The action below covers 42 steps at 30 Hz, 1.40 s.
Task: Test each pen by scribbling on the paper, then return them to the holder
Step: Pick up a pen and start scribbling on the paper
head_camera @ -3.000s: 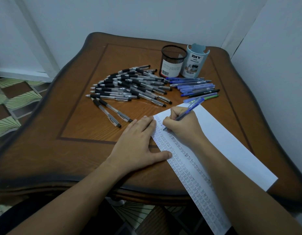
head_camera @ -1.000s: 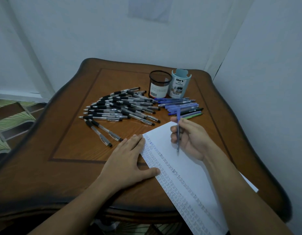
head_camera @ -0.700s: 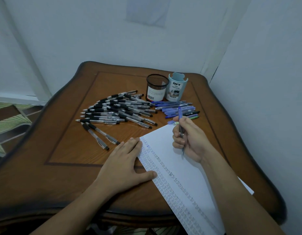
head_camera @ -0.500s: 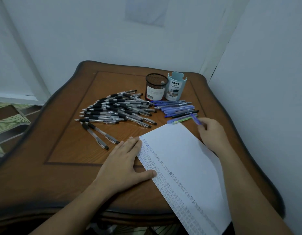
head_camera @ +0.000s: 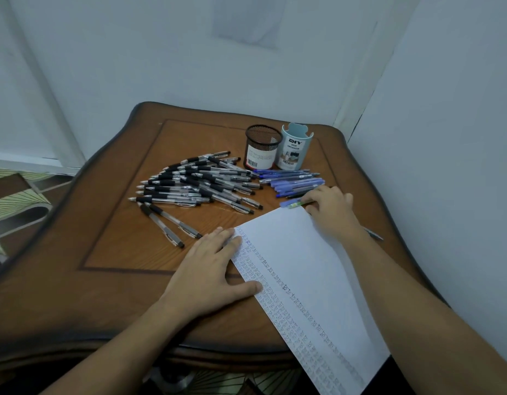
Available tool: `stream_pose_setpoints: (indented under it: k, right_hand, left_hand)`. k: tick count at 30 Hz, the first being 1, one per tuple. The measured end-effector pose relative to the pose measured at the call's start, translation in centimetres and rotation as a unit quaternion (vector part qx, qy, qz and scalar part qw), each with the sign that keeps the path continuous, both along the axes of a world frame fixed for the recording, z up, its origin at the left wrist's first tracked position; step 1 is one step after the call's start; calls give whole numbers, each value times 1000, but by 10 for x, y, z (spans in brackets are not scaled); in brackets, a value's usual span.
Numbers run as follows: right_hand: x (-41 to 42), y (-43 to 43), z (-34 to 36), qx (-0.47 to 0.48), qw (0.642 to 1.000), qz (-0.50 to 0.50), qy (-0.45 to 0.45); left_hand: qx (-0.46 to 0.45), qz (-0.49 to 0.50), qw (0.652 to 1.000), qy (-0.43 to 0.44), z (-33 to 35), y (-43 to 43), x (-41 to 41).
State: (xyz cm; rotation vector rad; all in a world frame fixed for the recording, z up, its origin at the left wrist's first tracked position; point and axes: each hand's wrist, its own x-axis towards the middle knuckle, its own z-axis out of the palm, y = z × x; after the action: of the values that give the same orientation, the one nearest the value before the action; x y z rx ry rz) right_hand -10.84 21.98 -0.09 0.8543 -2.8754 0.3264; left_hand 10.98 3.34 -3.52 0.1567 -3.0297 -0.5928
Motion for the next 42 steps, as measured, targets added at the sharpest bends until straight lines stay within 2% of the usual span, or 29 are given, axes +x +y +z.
stream_pose_setpoints:
  k: [2, 7, 11, 12, 14, 17, 19, 20, 22, 23, 26, 30, 33, 37, 42]
  right_hand:
    - [-6, -5, 3, -12, 1000, -7, -25]
    - [-15, -9, 14, 54, 996, 26, -67]
    - [-13, -8, 18, 85, 994, 69, -26]
    - [-9, -8, 21, 55, 994, 89, -18]
    - [7, -10, 31, -76, 989, 119, -44]
    - [46, -15, 46, -288, 937, 103, -167]
    - [66, -20, 43, -411, 877, 83, -233]
    - [73, -23, 38, -465, 836, 76, -280]
    - [85, -32, 27, -525, 762, 62, -375]
    - [88, -35, 21, -528, 748, 50, -399]
    - [91, -41, 2, -488, 769, 37, -411]
    - [90, -43, -16, -442, 779, 99, -435]
    - [87, -48, -24, -417, 817, 94, -388]
    - [90, -54, -29, -419, 835, 59, -351]
    - [92, -55, -34, -397, 851, 70, -337]
  left_hand:
    - [-3, -5, 1000, -6, 0, -1, 0]
    - [-15, -6, 1000, -21, 0, -2, 1]
    - [-12, -6, 1000, -19, -1, -2, 0]
    - [-11, -5, 1000, -18, -1, -2, 0]
    - [-9, -2, 1000, -14, -1, -2, 0]
    - [-11, -4, 1000, -12, -1, -1, 0]
    - [-5, -4, 1000, -8, -1, -1, -1]
    - [-4, -4, 1000, -6, -1, -2, -1]
    - [-9, -8, 1000, -5, -2, -1, -1]
    - [-11, -9, 1000, -6, -1, -2, 0]
    - [-9, -8, 1000, -1, -2, -2, 0]
    - [-14, -5, 1000, 0, -2, -1, -1]
    - [-12, -4, 1000, 1, -2, -1, -1]
    - [-14, -5, 1000, 5, -3, -1, 0]
    - [-21, -3, 1000, 4, -3, -1, -1]
